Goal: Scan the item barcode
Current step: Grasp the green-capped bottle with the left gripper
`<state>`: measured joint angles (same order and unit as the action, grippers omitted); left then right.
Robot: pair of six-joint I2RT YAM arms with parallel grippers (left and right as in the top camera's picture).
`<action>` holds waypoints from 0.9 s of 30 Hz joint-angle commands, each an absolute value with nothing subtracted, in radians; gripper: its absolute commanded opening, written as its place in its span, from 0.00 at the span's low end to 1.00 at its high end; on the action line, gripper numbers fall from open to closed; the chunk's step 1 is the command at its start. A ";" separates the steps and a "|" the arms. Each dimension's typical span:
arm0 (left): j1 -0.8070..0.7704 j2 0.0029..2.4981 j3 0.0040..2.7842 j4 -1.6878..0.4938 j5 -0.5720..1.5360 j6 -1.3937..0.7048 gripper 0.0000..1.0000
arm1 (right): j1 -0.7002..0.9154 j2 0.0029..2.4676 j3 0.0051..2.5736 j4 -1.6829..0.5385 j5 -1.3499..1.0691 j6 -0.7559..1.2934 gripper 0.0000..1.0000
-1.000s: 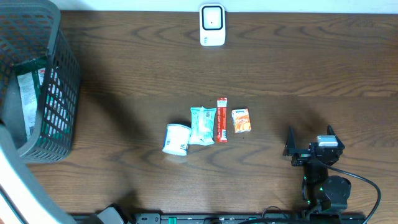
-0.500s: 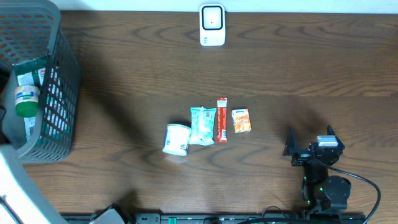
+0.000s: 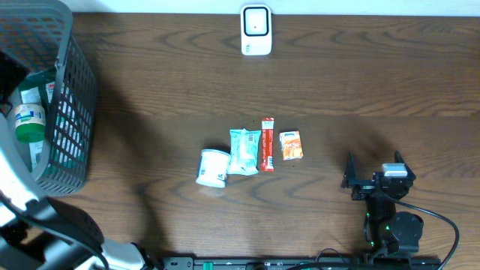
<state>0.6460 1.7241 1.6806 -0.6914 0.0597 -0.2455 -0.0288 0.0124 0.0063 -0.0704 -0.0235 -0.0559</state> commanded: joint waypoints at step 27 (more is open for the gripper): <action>0.723 2.090 1.702 -0.647 0.001 0.000 1.00 | -0.038 0.009 0.005 -0.075 -0.028 -0.060 0.99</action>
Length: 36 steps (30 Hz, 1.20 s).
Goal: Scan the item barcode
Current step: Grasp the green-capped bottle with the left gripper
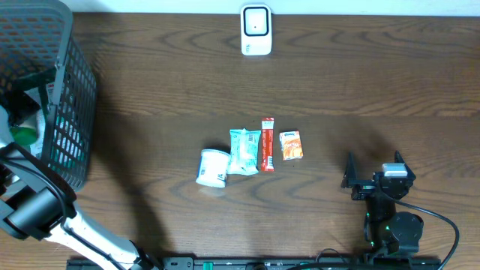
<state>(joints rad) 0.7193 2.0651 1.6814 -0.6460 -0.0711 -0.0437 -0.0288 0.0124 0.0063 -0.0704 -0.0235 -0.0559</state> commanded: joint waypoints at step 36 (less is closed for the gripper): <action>0.738 2.095 1.592 -0.632 -0.098 -0.263 0.93 | -0.038 0.010 0.005 -0.075 -0.027 -0.060 0.99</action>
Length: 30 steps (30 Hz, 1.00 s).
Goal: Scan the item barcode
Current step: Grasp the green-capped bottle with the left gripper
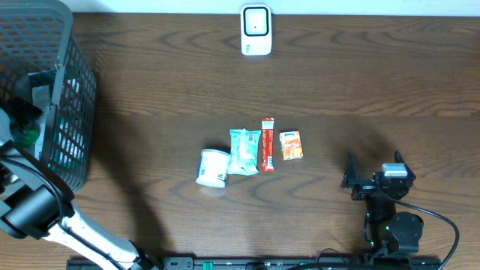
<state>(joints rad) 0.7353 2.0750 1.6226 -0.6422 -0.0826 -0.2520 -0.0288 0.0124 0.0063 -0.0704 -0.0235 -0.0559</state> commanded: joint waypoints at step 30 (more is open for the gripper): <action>0.738 1.755 1.563 -0.527 -0.093 -0.264 0.64 | -0.038 0.010 0.005 -0.075 -0.027 -0.060 0.99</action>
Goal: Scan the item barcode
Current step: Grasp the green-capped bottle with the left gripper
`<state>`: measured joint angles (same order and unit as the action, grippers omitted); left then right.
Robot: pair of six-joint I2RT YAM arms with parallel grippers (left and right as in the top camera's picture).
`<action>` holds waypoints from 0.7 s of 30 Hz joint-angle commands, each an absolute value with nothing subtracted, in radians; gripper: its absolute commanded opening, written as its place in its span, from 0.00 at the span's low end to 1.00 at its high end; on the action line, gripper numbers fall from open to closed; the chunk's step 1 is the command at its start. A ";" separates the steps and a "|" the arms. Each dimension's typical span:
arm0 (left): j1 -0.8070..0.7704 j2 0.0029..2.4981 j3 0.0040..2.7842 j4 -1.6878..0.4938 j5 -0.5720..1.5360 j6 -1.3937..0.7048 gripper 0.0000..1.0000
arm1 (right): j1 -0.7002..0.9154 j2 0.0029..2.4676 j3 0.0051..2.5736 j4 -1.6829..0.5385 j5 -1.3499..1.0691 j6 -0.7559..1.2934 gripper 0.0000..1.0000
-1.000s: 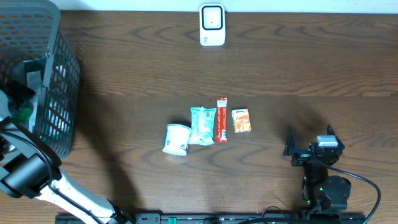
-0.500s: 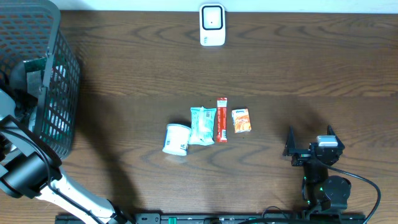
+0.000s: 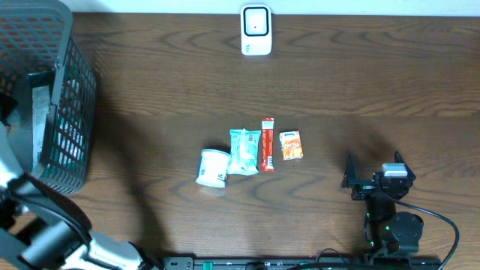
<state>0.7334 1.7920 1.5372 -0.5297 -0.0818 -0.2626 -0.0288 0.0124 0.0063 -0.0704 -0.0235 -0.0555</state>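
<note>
The white barcode scanner (image 3: 255,30) stands at the table's far edge. A row of items lies mid-table: a white cup (image 3: 213,167) on its side, a teal packet (image 3: 244,151), a red stick pack (image 3: 267,144) and an orange packet (image 3: 290,145). My left arm (image 3: 30,214) rises from the near left corner into the dark mesh basket (image 3: 71,105). Its gripper (image 3: 6,114) is a dark shape at the frame's edge inside the basket, its jaws unclear. My right gripper (image 3: 373,166) rests open at the near right, with nothing between its fingers.
The basket fills the far left corner and holds a pale upright package (image 3: 37,97). The right arm's base and cable (image 3: 397,229) sit at the near right edge.
The left arm has shifted toward the near side and left, and its gripper now sits further left in the basket. The green patch seen in the basket no longer shows. The right arm has not moved.
At first a green-capped bottle lay plainly in the basket with the left arm at the frame's left edge. Then the arm reached over the basket and covered most of the bottle. Now the bottle is out of sight. The mid-table items and the right arm stayed put.
</note>
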 commanded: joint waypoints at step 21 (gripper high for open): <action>0.699 1.596 1.571 -0.554 -0.038 -0.275 0.63 | -0.038 0.010 0.006 -0.075 -0.028 -0.060 0.99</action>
